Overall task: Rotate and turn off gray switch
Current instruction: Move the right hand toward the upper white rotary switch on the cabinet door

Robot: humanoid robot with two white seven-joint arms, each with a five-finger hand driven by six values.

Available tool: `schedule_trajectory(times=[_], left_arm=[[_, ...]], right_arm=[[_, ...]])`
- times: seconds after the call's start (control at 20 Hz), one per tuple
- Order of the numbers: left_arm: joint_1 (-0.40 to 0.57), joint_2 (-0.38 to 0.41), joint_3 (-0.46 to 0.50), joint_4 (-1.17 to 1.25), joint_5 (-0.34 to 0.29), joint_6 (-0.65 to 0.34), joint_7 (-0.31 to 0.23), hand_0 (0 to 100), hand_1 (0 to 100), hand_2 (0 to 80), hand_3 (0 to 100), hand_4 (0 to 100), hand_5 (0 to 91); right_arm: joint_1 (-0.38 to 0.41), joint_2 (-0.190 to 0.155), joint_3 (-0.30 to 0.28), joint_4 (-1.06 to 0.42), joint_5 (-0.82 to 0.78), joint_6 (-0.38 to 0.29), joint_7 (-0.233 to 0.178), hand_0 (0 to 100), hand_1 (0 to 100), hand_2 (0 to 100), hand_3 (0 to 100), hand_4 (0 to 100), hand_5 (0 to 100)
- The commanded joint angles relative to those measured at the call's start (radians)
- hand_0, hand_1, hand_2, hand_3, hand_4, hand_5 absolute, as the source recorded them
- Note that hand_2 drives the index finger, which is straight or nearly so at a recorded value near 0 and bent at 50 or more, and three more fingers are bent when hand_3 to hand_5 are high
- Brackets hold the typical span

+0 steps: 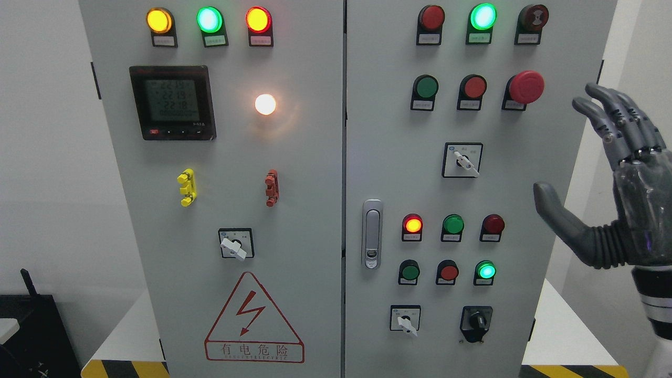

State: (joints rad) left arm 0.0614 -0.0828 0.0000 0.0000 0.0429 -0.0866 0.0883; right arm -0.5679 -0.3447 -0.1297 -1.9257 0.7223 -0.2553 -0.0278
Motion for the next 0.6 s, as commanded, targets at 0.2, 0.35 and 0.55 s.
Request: schedule_trajectory(times=[0.2, 0.35, 0.55], left_arm=[[0.000, 0.000, -0.002, 0.014, 0.000, -0.001, 0.004, 12, 39, 0.0, 0, 0, 0.0], [0.000, 0.000, -0.002, 0.014, 0.000, -0.001, 0.005, 12, 39, 0.0, 0, 0, 0.0], [0.000, 0.000, -0.002, 0.014, 0.000, -0.001, 0.005, 12, 39, 0.0, 0, 0, 0.0]], right_arm=[[-0.001, 0.003, -0.001, 0.001, 0.000, 0.001, 0.000, 45, 31, 11, 11, 0, 0], [-0.001, 0.009, -0.001, 0.001, 0.000, 0.001, -0.003, 45, 30, 11, 13, 0, 0], [-0.001, 0.026, -0.001, 0.001, 0.000, 0.001, -0.003, 47, 30, 11, 24, 14, 7]])
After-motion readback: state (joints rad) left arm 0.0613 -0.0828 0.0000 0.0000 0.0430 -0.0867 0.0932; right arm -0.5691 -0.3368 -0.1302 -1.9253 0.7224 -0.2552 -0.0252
